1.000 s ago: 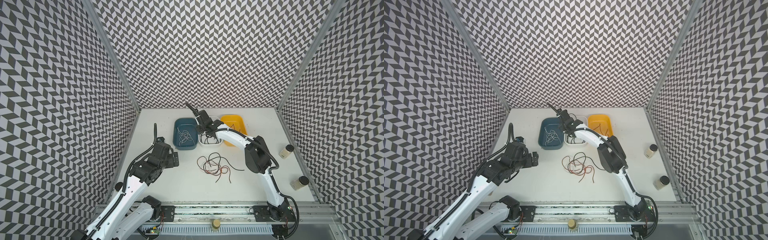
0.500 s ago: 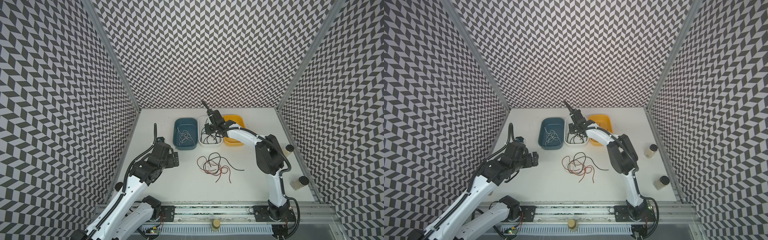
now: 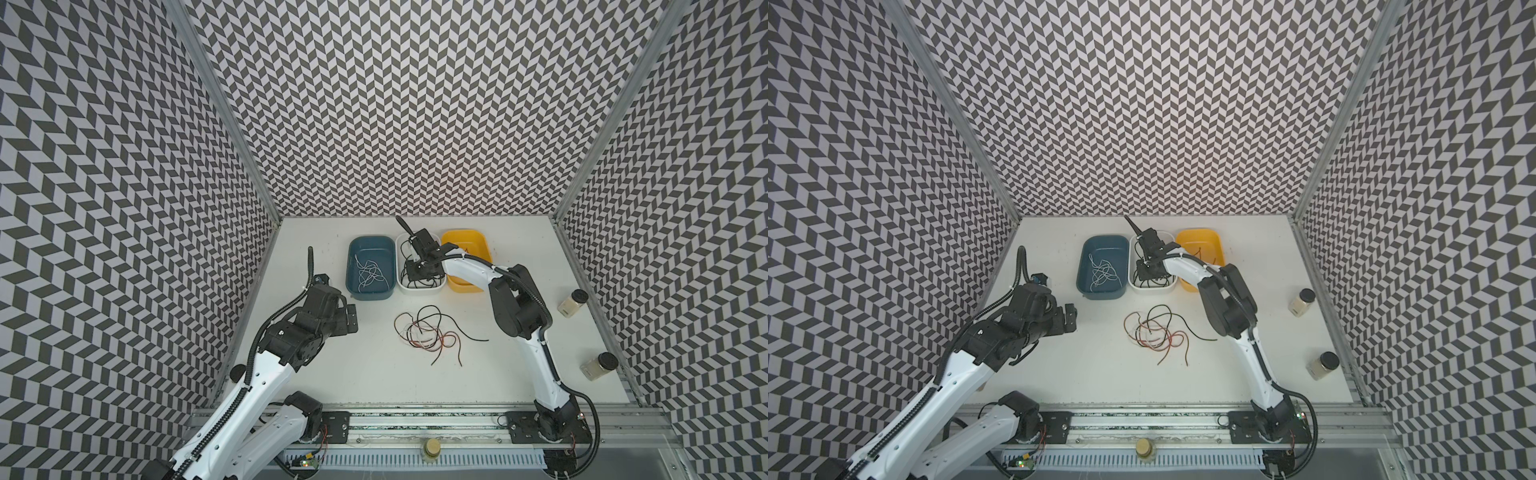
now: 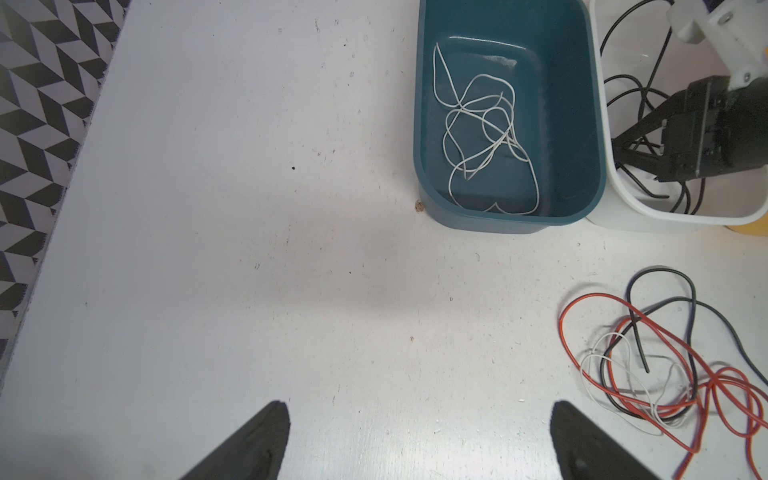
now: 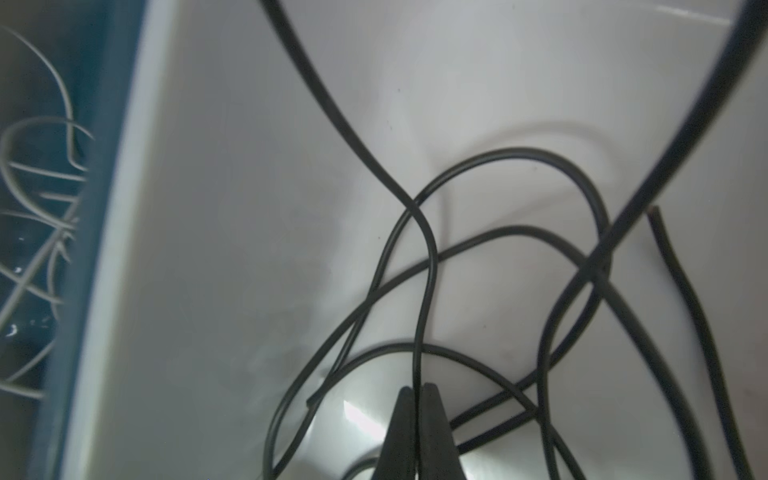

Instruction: Untangle the cables

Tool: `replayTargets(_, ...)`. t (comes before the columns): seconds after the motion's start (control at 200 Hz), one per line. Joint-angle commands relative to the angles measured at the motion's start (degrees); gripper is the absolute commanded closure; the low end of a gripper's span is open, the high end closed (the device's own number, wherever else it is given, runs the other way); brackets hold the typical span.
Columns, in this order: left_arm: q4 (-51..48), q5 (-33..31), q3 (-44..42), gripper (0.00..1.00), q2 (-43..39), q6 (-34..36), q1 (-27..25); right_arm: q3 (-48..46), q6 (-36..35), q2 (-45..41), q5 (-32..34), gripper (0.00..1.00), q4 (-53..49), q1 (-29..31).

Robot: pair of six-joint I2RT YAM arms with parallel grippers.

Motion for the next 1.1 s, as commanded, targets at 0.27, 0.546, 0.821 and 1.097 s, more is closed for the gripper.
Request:
replayTargets(0.27, -0.2, -0.6, -0.1, 0.00, -0.2, 0.6, 0.4, -3.6, -2.2, -11.6, 3.2, 0.77, -1.8, -0.1)
replayTargets(0.546, -0.3, -1.0, 0.0, 0.00, -0.2, 0.6, 0.4, -9.4, -2.2, -23.1, 3.2, 0.63, -3.0, 0.1)
replayTargets(0.821, -4.3, -7.1, 1.7, 0.00, -3.8, -2.9, -4.3, -32.7, 1.2, -45.7, 1.7, 0.53, 1.3, 3.4)
replayTargets(1.097, -9.6, -10.2, 2.6, 0.00, -11.9, -5.1, -5.2, -53.8, 1.6, -63.3, 2.9, 0.51, 8.2, 11.0)
